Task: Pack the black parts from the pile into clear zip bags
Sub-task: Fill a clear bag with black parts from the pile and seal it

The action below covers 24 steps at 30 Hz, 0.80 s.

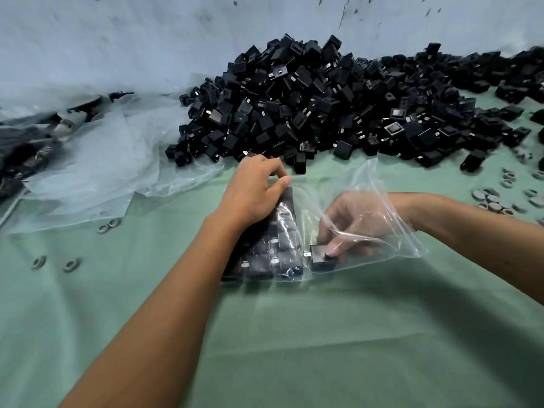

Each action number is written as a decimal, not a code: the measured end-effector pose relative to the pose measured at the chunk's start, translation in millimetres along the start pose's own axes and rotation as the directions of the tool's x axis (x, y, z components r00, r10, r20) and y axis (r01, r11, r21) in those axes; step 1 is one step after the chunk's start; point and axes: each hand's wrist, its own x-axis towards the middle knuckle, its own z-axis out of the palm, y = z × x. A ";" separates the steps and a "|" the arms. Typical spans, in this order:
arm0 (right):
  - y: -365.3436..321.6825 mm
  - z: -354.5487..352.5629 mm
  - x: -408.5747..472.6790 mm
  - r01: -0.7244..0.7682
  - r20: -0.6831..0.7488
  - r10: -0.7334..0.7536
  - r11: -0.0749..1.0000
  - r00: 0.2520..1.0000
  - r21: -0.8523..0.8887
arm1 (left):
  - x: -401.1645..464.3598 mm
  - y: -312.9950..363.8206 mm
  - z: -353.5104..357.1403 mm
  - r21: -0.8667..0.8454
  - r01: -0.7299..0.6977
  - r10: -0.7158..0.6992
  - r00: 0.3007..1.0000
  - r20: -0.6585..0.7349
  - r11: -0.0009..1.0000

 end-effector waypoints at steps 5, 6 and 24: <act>-6.2 5.5 -0.2 0.028 0.005 -0.028 0.999 1.000 -0.047 | -6.3 1.4 9.4 0.024 -0.007 0.007 1.000 0.015 1.000; -7.1 6.0 -0.5 0.033 -0.001 -0.033 0.999 0.999 -0.040 | -7.1 1.3 10.3 0.038 -0.008 0.007 1.000 0.019 0.999; -3.6 -7.9 -4.2 0.172 0.110 -0.179 0.982 0.978 0.075 | -11.4 2.0 11.7 0.087 -0.002 0.000 1.000 0.026 0.996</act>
